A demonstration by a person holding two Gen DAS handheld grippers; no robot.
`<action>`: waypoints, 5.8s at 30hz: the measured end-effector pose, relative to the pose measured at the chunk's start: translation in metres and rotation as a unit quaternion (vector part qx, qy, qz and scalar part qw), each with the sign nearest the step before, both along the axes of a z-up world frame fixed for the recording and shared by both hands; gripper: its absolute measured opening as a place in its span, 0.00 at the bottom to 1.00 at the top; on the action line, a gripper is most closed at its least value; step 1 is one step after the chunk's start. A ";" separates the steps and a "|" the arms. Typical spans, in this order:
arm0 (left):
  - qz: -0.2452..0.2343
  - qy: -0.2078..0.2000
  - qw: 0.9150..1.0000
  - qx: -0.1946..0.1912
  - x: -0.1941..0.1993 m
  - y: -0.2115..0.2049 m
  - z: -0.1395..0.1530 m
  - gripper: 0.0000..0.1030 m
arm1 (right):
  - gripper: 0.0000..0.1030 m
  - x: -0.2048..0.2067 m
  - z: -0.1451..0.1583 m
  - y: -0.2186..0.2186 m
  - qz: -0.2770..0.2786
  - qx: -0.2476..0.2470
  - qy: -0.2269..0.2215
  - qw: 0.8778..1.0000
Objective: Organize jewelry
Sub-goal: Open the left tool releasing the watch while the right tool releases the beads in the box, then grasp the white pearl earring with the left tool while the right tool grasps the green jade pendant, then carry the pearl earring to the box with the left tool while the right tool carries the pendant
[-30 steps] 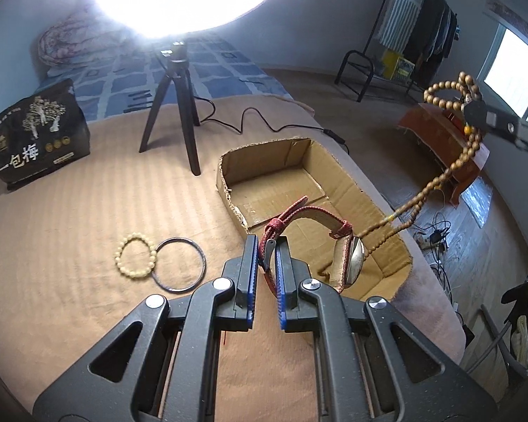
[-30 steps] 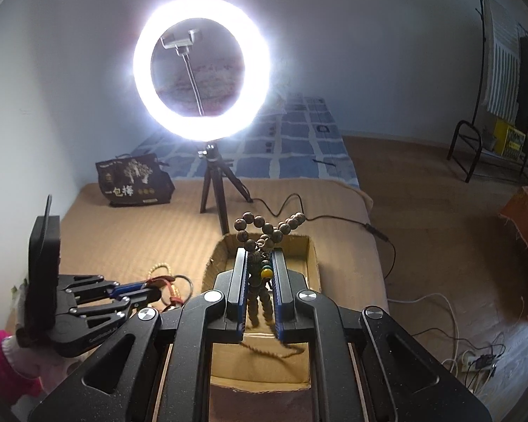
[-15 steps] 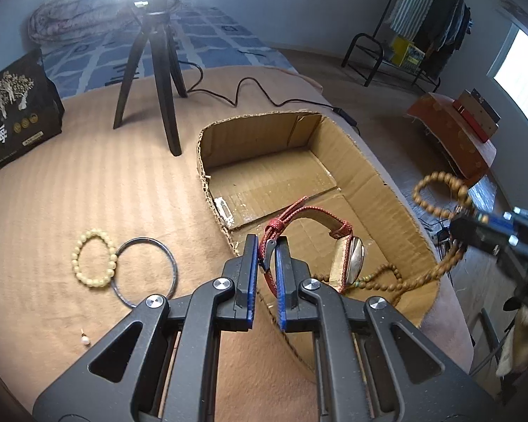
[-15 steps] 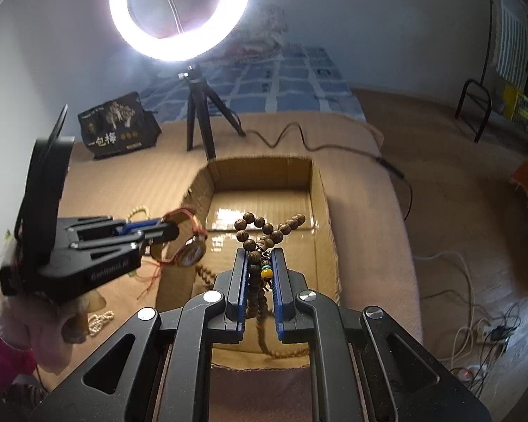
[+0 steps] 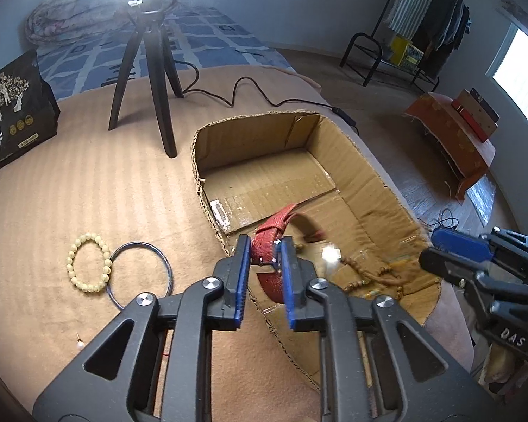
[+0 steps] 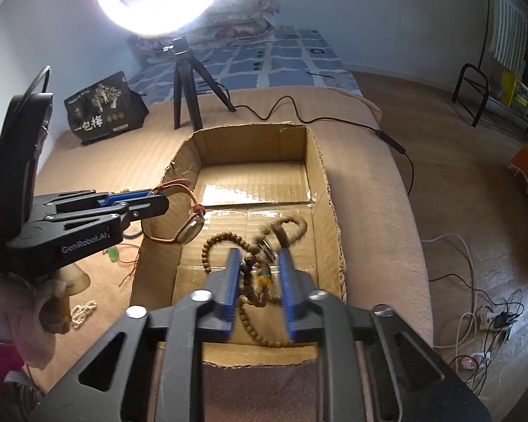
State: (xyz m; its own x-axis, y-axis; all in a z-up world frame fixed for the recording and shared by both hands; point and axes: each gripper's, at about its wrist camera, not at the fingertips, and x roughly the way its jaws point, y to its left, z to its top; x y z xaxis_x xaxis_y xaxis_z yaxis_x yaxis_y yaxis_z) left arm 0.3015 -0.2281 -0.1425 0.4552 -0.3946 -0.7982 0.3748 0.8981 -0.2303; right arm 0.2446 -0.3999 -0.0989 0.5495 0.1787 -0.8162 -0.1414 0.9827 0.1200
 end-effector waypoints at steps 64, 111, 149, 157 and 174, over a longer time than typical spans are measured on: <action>0.009 0.015 1.000 0.012 -0.045 0.186 -0.052 0.19 | 0.35 0.009 -0.064 0.202 0.225 -0.001 0.069 0.972; 0.025 0.018 0.999 0.011 -0.036 0.189 -0.070 0.06 | 0.15 0.031 -0.089 0.221 0.225 -0.034 0.075 0.971; -0.003 -0.067 0.997 -0.039 -0.108 0.150 0.048 0.06 | 0.15 -0.039 0.060 0.117 0.137 0.029 -0.068 0.988; -0.035 -0.075 0.995 -0.047 -0.108 0.107 0.056 0.06 | 0.15 -0.038 0.064 0.078 0.102 0.021 -0.076 0.992; -0.090 -0.060 0.993 -0.041 -0.088 0.026 0.039 0.06 | 0.15 -0.020 0.040 0.021 0.044 0.004 -0.059 0.997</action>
